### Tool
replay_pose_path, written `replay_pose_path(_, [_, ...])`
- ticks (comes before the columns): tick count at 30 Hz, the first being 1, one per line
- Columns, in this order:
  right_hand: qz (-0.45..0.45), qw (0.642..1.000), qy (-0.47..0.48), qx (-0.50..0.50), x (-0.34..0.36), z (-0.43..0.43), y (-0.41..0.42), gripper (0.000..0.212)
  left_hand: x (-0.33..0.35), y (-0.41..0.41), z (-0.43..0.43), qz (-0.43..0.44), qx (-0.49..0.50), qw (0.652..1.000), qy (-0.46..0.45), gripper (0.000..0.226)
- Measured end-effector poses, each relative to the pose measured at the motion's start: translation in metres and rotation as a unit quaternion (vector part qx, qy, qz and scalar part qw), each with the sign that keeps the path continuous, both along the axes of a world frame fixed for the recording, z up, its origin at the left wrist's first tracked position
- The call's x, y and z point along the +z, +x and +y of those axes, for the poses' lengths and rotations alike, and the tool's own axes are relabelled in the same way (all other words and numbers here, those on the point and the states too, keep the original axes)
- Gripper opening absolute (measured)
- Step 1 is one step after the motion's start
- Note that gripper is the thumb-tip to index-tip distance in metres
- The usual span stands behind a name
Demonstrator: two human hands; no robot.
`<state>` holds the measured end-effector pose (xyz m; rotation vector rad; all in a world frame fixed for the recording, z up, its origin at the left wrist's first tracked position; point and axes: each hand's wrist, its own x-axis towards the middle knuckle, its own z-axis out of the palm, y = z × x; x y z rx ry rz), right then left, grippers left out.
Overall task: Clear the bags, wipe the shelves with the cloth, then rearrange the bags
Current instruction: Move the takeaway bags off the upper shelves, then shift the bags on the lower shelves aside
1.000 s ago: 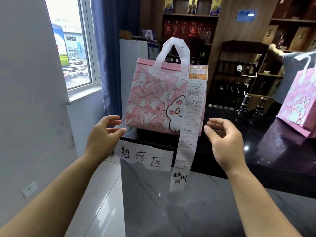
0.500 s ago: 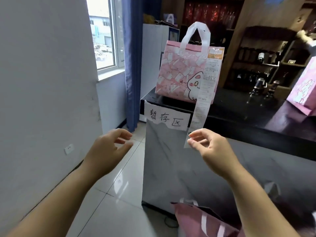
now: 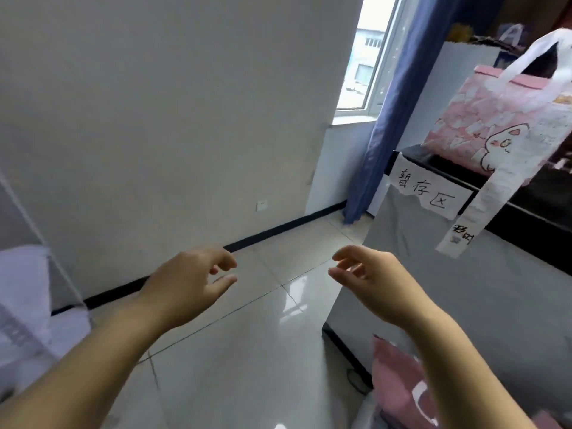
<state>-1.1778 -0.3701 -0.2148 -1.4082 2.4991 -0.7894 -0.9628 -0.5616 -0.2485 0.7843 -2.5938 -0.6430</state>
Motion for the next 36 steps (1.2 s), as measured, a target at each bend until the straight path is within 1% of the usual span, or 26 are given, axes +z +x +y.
replay_pose_path(4, [-0.011, 0.995, 0.025, 0.092, -0.006, -0.012, 0.072, 0.029, -0.001, 0.104, 0.030, -0.049, 0.083, 0.995, 0.014, 0.017])
replay_pose_path(8, [-0.004, 0.983, 0.039, 0.180, -0.007, -0.031, 0.151, 0.029, 0.000, 0.209, 0.053, -0.056, 0.176, 0.983, 0.016, 0.014])
replay_pose_path(14, [0.001, 0.953, 0.031, 0.301, -0.007, -0.055, 0.287, 0.034, -0.003, 0.361, 0.087, -0.059, 0.282, 0.957, 0.032, 0.008])
replay_pose_path(17, [0.001, 0.939, 0.035, 0.342, -0.008, -0.066, 0.363, 0.035, -0.005, 0.443, 0.100, -0.062, 0.324, 0.943, 0.047, 0.010])
replay_pose_path(20, [-0.022, 0.931, 0.033, 0.364, -0.011, -0.075, 0.441, 0.035, -0.004, 0.527, 0.113, -0.067, 0.357, 0.931, 0.048, 0.012])
replay_pose_path(22, [-0.041, 0.926, 0.036, 0.374, -0.016, -0.078, 0.493, 0.034, -0.004, 0.581, 0.123, -0.069, 0.374, 0.923, 0.058, 0.006])
replay_pose_path(25, [-0.051, 0.916, 0.049, 0.395, -0.022, -0.081, 0.562, 0.035, -0.009, 0.651, 0.136, -0.046, 0.416, 0.905, 0.079, 0.009])
replay_pose_path(28, [-0.036, 0.906, 0.049, 0.420, -0.028, -0.088, 0.619, 0.033, -0.014, 0.705, 0.139, -0.012, 0.461, 0.883, 0.090, 0.010])
replay_pose_path(36, [-0.026, 0.887, 0.049, 0.459, -0.051, -0.141, 0.727, 0.029, -0.031, 0.796, 0.102, 0.071, 0.515, 0.848, 0.108, 0.010])
